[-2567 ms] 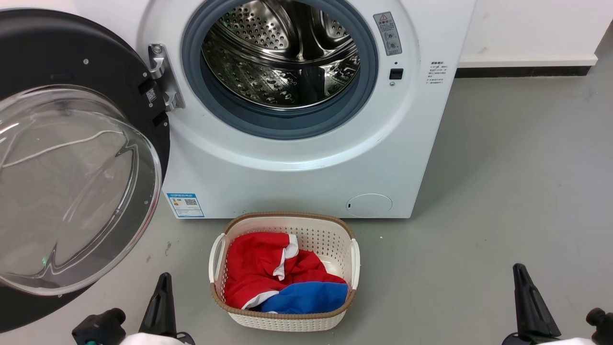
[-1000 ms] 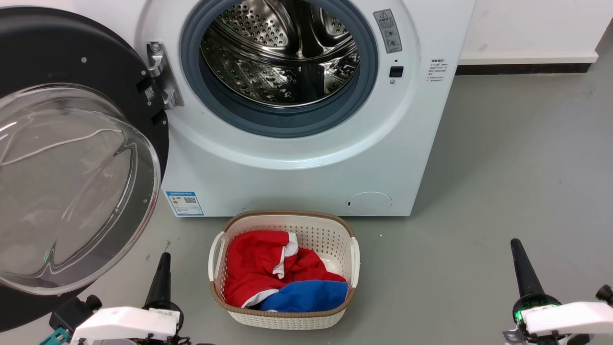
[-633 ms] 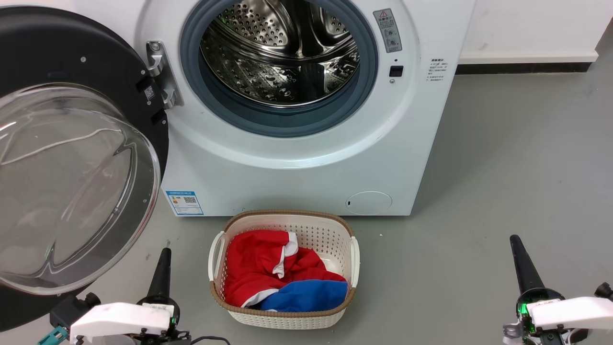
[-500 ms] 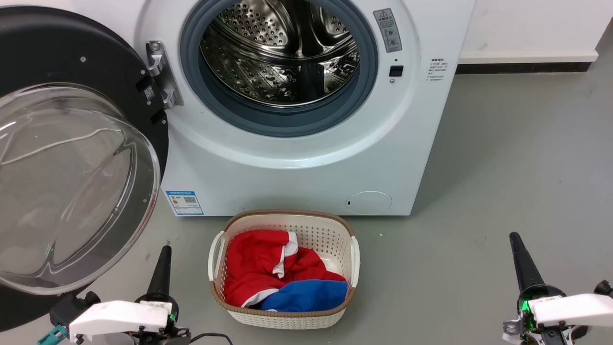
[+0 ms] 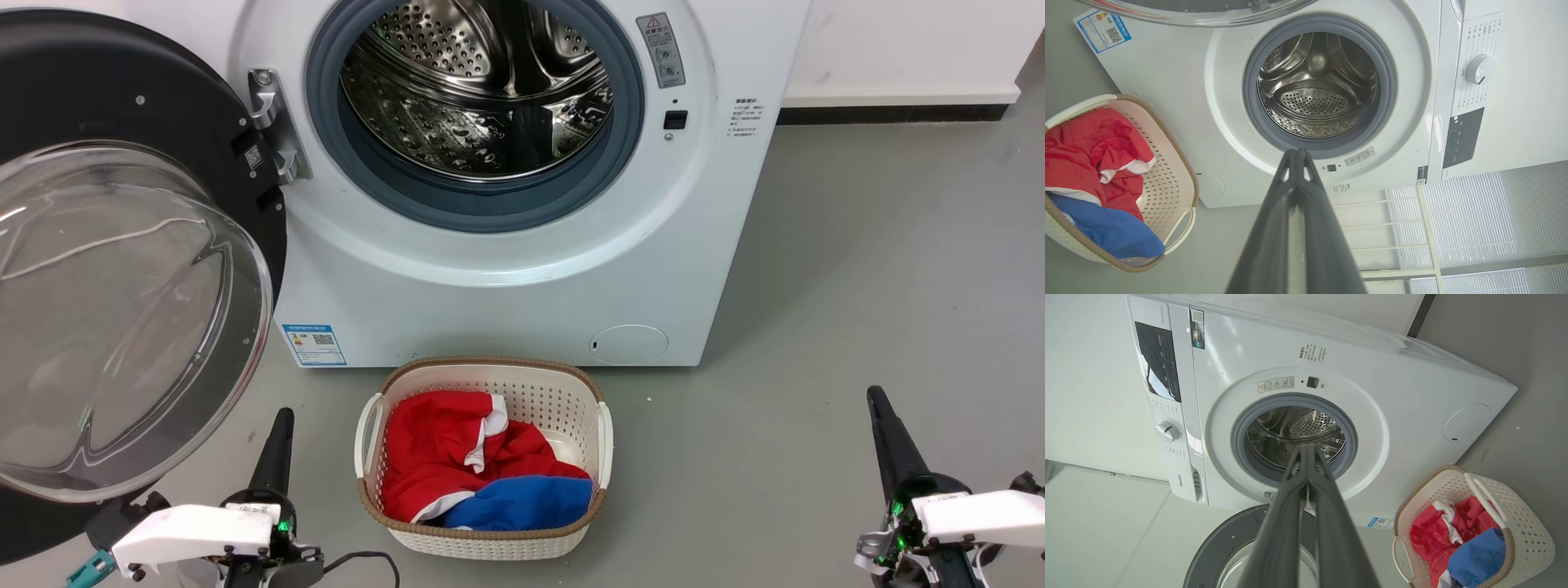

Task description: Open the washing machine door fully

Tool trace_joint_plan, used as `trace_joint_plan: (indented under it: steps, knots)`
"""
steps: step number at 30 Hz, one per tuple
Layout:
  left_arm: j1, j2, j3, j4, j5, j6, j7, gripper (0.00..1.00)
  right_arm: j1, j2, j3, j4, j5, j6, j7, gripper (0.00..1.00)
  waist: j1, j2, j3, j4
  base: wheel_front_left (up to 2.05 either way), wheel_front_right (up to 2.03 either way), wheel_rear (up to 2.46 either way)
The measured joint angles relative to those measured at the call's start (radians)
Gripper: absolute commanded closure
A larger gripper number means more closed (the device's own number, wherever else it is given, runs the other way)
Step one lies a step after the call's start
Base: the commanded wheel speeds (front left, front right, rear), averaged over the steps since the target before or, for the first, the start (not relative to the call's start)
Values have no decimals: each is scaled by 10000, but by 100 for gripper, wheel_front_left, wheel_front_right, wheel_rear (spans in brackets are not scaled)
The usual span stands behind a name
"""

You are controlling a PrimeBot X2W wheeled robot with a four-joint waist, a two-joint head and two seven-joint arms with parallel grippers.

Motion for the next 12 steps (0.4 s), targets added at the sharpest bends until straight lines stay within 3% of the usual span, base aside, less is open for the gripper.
trace_joint_plan:
  steps: [12]
  knots:
    - [-154, 2, 50, 102, -982, -50, 238, 100, -222, 4, -67, 180, 932, 0, 274, 100, 0, 0, 17, -2, 0, 0, 0]
